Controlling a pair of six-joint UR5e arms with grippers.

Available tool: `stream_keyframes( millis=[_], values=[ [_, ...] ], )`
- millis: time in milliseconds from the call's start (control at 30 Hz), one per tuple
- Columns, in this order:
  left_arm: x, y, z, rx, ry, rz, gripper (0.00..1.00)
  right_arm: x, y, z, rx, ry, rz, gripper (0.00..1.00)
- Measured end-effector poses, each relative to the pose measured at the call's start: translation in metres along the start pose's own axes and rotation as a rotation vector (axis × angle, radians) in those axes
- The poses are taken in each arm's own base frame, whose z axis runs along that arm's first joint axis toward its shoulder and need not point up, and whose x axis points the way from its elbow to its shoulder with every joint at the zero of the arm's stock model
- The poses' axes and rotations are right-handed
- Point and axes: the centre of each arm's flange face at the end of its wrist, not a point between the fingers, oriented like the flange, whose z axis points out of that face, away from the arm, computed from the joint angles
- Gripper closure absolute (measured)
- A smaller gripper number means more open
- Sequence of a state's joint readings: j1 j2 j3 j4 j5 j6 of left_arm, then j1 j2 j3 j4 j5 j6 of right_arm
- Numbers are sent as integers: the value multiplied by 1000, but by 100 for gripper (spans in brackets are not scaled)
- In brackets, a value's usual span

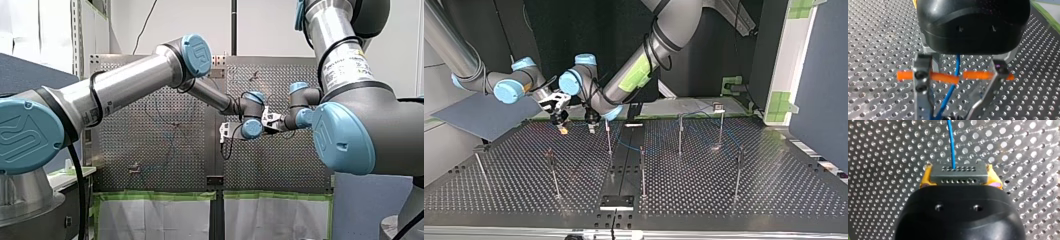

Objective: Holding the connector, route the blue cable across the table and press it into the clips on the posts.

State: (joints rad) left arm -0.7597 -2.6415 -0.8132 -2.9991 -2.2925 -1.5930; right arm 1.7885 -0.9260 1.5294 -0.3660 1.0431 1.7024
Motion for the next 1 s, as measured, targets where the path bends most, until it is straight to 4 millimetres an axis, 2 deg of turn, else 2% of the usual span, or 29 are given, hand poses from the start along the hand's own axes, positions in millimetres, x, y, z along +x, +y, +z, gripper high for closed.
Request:
stream_keyframes(
  millis=[100, 133, 167, 200, 267, 300, 333, 367, 400, 433, 467, 833, 1000],
  values=[
    [0, -3, -4, 5, -1, -6, 0, 0, 0, 0, 0, 0, -1, 100],
    [0, -5, -6, 8, 0, -9, 9, 0, 0, 0, 1, 0, -2, 100],
    [1, -6, -7, 10, 0, -11, 27, 0, 0, 0, 1, -1, -2, 100],
    [2, -7, -8, 11, 2, -12, 27, 0, 0, 0, 1, -1, -2, 100],
    [4, -8, -11, 12, 5, -13, 51, 0, 0, 0, 2, -1, -2, 100],
    [5, -8, -12, 11, 6, -15, 51, 0, 0, 0, 2, -1, -2, 100],
    [6, -8, -12, 8, 8, -17, 64, -1, -1, 0, 2, -1, -2, 100],
    [7, -7, -13, 5, 9, -19, 85, -1, -1, 0, 2, -2, -2, 100],
    [7, -6, -13, 0, 10, -21, 85, -1, -1, 0, 2, -2, -2, 100],
    [8, -5, -12, -7, 10, -23, 95, -1, -1, 0, 2, -2, -2, 100],
    [8, -4, -12, -12, 10, -24, 100, -1, -1, 0, 2, -2, -2, 100],
    [7, 6, -3, -42, 10, -35, 100, 0, 3, -1, -3, -1, -1, 100],
    [4, 1, -8, -33, 6, -53, 100, 1, 5, -1, -6, 1, -2, 100]
  ],
)
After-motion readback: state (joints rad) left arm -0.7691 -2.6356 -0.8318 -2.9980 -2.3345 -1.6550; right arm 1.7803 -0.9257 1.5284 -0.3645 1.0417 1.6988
